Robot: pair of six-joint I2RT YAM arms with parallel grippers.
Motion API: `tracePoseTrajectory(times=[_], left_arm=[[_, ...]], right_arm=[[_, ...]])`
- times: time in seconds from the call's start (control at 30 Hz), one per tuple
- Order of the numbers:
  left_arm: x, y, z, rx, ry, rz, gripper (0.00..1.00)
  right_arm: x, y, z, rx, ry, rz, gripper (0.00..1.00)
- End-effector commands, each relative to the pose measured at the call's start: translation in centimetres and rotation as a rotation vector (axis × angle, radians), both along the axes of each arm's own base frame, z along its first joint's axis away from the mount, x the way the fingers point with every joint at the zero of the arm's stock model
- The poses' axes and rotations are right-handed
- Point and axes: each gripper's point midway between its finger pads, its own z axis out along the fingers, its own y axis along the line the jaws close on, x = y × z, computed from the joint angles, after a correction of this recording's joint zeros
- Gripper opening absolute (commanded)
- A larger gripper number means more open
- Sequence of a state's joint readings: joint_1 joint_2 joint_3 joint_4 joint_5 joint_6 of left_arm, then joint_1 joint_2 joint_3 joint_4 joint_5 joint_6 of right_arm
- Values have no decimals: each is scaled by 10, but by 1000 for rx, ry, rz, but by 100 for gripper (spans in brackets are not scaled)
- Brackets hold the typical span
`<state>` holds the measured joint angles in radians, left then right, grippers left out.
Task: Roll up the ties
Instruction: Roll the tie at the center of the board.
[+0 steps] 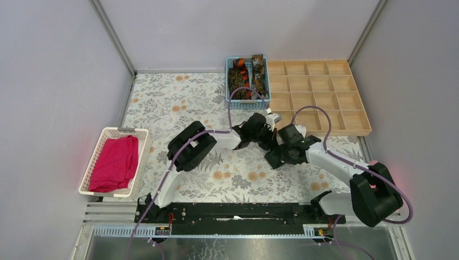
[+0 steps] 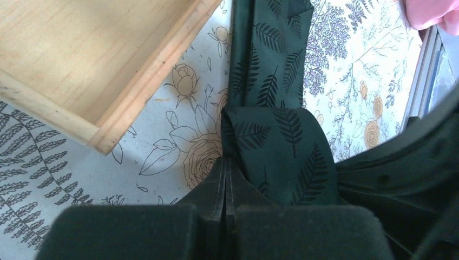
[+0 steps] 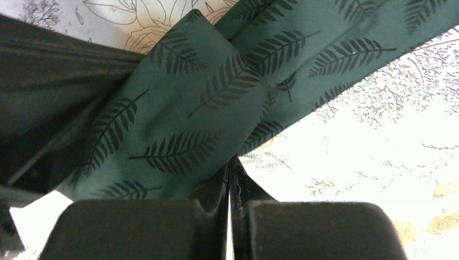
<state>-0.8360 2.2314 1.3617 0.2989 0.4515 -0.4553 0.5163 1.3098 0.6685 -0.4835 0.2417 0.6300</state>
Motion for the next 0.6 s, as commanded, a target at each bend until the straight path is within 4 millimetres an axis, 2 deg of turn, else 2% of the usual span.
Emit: tracePoseTrajectory(times=[0.0,0.23,0.33,0.57], left_arm=[[13,23,-25,96,14,42,0],[19,46,-25,108,20,87,0],[17,44,-29,94,39,71,0],[4,36,-32,54,90,36,0]], right_arm=[[-13,7,6,49,11,31,0],[-41,23,-12,94,64,68,0],[-49,28,-18,104,70,74,0],[-43,37,-20,112,46,83,0]])
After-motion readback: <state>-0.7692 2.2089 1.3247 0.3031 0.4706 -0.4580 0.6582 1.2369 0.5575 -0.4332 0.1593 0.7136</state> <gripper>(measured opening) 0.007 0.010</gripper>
